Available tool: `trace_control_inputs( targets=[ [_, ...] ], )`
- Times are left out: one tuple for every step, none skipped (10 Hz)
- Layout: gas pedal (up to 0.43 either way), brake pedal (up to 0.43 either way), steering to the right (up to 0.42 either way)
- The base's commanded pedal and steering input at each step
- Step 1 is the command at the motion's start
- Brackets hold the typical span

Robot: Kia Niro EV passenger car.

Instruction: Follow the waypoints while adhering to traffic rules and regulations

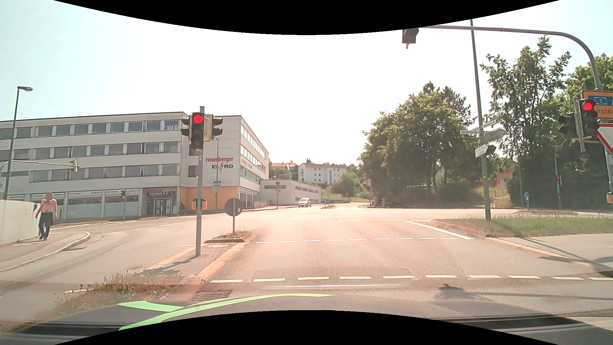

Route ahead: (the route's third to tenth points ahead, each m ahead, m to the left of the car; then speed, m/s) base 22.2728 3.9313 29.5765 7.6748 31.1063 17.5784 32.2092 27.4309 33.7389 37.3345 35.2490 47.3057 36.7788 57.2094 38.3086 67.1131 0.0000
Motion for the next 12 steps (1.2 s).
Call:
trace_control_inputs(
  targets=[
    [0.0, 0.372, -0.008],
    [0.0, 0.378, -0.008],
    [0.0, 0.372, -0.008],
    [0.0, 0.372, -0.008],
    [0.0, 0.372, -0.008],
    [0.0, 0.378, -0.008],
    [0.0, 0.372, -0.008],
    [0.0, 0.372, -0.008],
    [0.0, 0.372, -0.008],
    [0.0, 0.378, -0.008],
    [0.0, 0.378, -0.008],
    [0.0, 0.378, -0.008]
  ],
)
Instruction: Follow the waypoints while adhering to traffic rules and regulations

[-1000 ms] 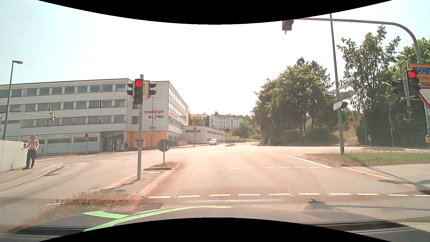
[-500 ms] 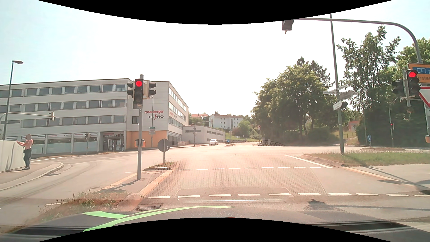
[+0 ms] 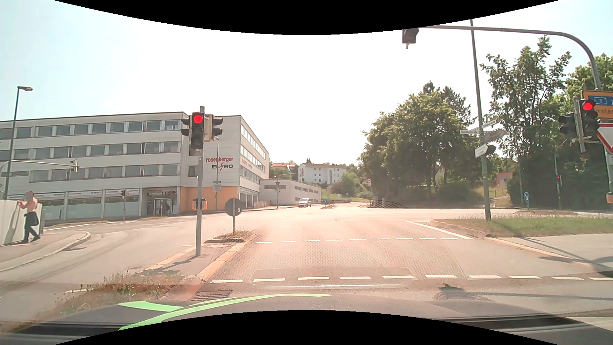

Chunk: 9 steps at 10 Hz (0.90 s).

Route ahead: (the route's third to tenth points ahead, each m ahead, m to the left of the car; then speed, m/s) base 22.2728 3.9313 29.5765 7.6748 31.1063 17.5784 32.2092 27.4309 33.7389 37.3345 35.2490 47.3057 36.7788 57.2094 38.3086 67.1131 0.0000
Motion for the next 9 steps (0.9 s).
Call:
trace_control_inputs(
  targets=[
    [0.0, 0.378, -0.008],
    [0.0, 0.372, -0.008],
    [0.0, 0.372, -0.008],
    [0.0, 0.372, -0.008],
    [0.0, 0.372, -0.008],
    [0.0, 0.378, -0.008],
    [0.0, 0.378, -0.008],
    [0.0, 0.378, -0.008],
    [0.0, 0.378, -0.008]
  ],
)
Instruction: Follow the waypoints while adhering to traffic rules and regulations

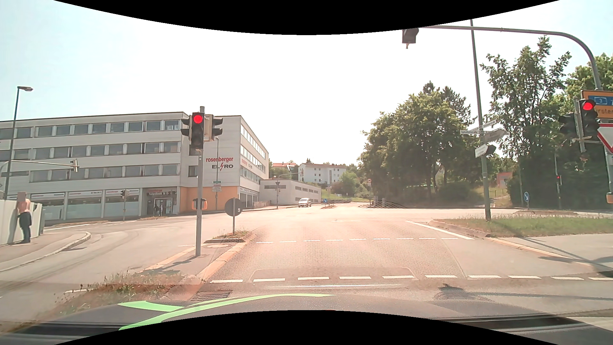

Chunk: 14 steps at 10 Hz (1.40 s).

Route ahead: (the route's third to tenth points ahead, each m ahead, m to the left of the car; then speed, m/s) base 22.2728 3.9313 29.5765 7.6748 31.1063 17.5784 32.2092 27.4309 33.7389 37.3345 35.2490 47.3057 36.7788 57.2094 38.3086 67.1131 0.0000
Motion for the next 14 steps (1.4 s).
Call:
trace_control_inputs(
  targets=[
    [0.0, 0.378, -0.008],
    [0.0, 0.378, -0.008],
    [0.0, 0.378, -0.008],
    [0.0, 0.378, -0.008],
    [0.0, 0.378, -0.008],
    [0.0, 0.372, -0.008],
    [0.0, 0.378, -0.008],
    [0.0, 0.378, -0.008],
    [0.0, 0.378, -0.008],
    [0.0, 0.378, -0.008],
    [0.0, 0.378, -0.008],
    [0.0, 0.378, -0.008],
    [0.0, 0.378, -0.008],
    [0.0, 0.378, -0.008]
  ],
)
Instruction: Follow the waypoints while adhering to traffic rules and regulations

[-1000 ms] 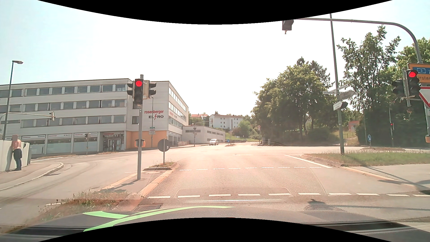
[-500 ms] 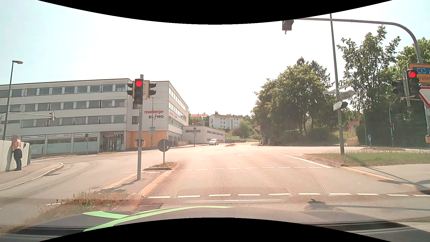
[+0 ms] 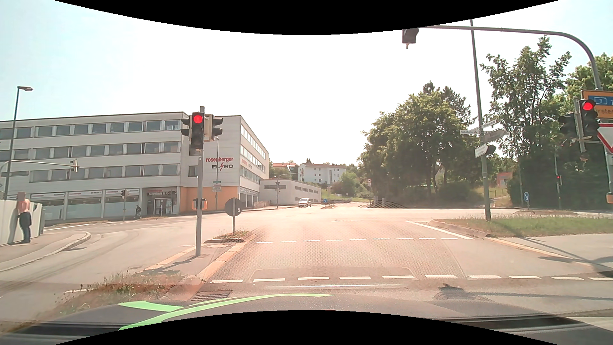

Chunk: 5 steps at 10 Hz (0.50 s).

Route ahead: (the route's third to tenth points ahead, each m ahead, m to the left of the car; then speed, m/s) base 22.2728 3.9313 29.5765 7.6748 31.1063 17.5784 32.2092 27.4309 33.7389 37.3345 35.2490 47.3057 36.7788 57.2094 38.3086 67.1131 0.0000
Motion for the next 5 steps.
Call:
trace_control_inputs(
  targets=[
    [0.0, 0.378, -0.008],
    [0.0, 0.378, -0.008],
    [0.0, 0.378, -0.008],
    [0.0, 0.378, -0.008],
    [0.0, 0.378, -0.008]
  ],
)
